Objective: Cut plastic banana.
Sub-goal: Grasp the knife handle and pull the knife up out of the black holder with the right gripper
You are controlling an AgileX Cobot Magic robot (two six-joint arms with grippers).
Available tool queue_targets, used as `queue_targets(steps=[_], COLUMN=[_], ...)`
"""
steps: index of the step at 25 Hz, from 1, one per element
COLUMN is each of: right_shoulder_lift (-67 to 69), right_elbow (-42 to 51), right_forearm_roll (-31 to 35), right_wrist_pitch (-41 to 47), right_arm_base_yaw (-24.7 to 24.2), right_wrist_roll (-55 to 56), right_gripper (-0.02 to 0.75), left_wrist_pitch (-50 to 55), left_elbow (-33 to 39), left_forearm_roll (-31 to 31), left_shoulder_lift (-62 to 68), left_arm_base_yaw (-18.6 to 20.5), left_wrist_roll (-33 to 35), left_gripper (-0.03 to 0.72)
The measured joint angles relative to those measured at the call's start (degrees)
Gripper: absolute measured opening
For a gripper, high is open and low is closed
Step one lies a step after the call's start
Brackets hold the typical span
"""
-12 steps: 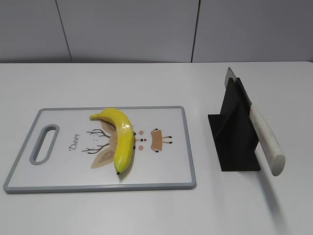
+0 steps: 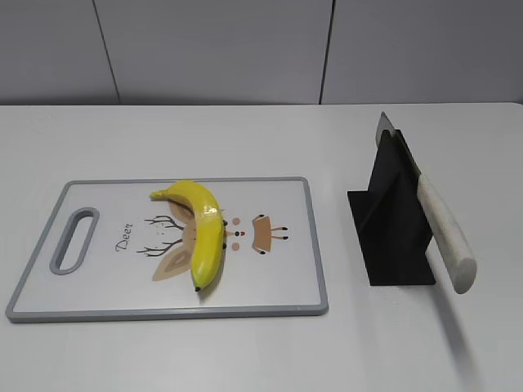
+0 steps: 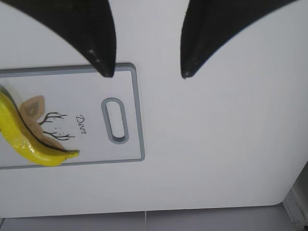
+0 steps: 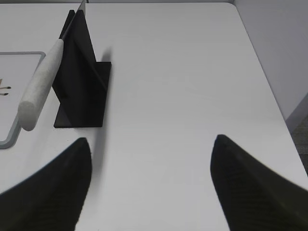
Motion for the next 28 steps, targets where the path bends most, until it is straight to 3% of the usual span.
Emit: queue_targets(steps=[2, 6, 8, 19, 24, 28], right_shoulder_lift=[0.0, 0.0, 0.0, 1.66, 17.8, 32.34], right_elbow=[0.0, 0.0, 0.0, -0.68, -6.0, -12.94], right_forearm_roll=[0.0, 0.0, 0.0, 0.47, -0.3, 2.95], right_wrist_pitch=[0.0, 0.0, 0.0, -2.14, -3.34, -1.88], right_arm_base_yaw=[0.0, 0.0, 0.0, 0.0, 0.0, 0.0], right_wrist_roll=[0.0, 0.0, 0.0, -0.87, -2.27, -2.32], right_gripper=[0.582, 0.582, 0.582, 0.577, 0.522, 0.51], left_wrist_pitch=[0.0, 0.0, 0.0, 0.0, 0.0, 0.0], left_elbow=[0.0, 0.0, 0.0, 0.0, 0.0, 0.0], left_forearm_roll=[0.0, 0.0, -0.02, -0.07, -0.09, -0.09], left_shoulder_lift=[0.0, 0.0, 0.0, 0.08, 0.08, 0.08], left_arm_base_yaw=[0.0, 0.0, 0.0, 0.0, 0.0, 0.0], left_wrist_roll=[0.0, 0.0, 0.0, 0.0, -0.05, -0.05], left_gripper=[0.457, 0.6, 0.623, 0.584, 0.582, 0.582])
